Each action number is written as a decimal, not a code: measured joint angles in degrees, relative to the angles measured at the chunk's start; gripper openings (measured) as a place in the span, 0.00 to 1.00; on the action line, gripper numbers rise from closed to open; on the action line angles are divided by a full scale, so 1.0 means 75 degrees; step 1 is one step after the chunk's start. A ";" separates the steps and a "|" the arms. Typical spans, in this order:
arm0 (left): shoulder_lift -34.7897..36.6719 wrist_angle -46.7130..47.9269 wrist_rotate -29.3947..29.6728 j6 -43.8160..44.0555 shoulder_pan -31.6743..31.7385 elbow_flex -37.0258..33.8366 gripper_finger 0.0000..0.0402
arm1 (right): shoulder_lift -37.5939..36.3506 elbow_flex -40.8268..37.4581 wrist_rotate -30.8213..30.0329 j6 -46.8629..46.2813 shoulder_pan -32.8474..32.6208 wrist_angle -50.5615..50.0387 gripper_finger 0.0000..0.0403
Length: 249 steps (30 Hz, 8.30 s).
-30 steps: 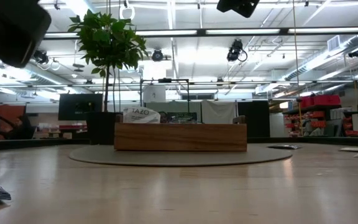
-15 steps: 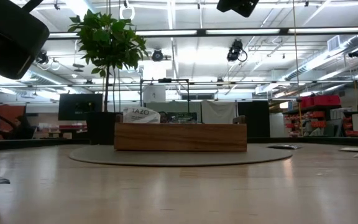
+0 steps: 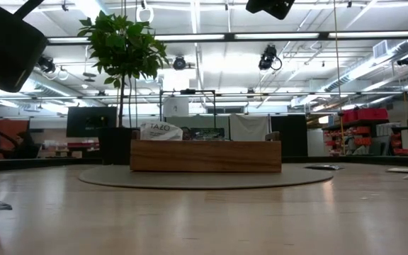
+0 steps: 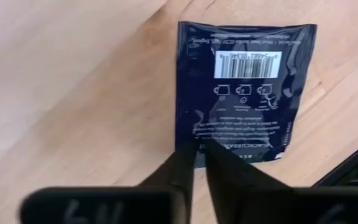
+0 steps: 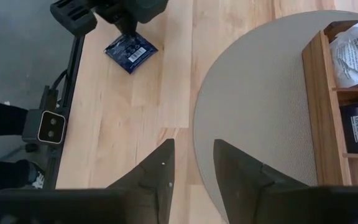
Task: Pick & Place Tea
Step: Put the blue tea bag into the middle section of the wooden organizer
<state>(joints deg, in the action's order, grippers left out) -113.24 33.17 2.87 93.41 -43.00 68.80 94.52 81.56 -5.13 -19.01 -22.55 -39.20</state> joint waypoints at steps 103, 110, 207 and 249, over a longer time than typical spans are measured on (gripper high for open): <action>0.2476 -0.0180 1.0693 -0.7335 -0.0587 0.2427 0.02 | -0.0823 0.0001 0.2822 -0.0172 0.1627 0.3421 0.30; 0.2514 -0.2777 1.0963 -0.9469 -0.0583 0.2430 0.03 | -0.0836 0.0003 0.4234 -0.1091 0.1813 0.6019 0.30; 0.2613 -0.2266 0.1537 -0.6029 0.1686 0.2437 0.03 | -0.1502 0.0000 0.2247 0.4991 0.0123 0.2425 0.00; 0.2613 -0.3468 0.0120 -0.4314 0.2347 0.2430 0.03 | -0.2028 0.0009 0.2391 0.4377 -0.0135 0.2532 0.61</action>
<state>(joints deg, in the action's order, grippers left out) -93.65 7.16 3.77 61.05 -25.40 87.02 79.31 81.62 12.80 13.82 -23.56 -20.21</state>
